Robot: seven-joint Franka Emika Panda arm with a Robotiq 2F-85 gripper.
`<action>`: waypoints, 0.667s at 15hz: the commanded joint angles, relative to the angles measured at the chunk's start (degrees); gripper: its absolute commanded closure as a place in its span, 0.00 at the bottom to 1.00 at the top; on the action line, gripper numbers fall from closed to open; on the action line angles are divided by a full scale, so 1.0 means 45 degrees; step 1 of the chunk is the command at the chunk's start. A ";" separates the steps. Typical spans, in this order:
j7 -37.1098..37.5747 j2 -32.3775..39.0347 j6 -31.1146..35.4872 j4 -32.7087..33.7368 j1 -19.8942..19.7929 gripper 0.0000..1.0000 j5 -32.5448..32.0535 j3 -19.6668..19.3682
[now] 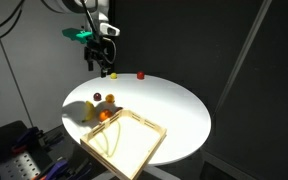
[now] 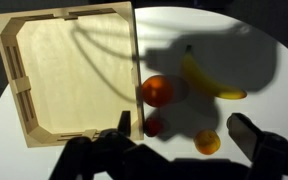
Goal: Remove the orange object from the wooden tray
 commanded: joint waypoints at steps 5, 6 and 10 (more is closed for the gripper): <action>-0.0211 -0.0308 -0.0021 -0.0091 -0.0178 0.00 0.0084 0.0120; -0.0210 -0.0272 -0.0021 -0.0091 -0.0176 0.00 0.0083 0.0128; -0.0209 -0.0227 -0.0020 -0.0091 -0.0174 0.00 0.0082 0.0139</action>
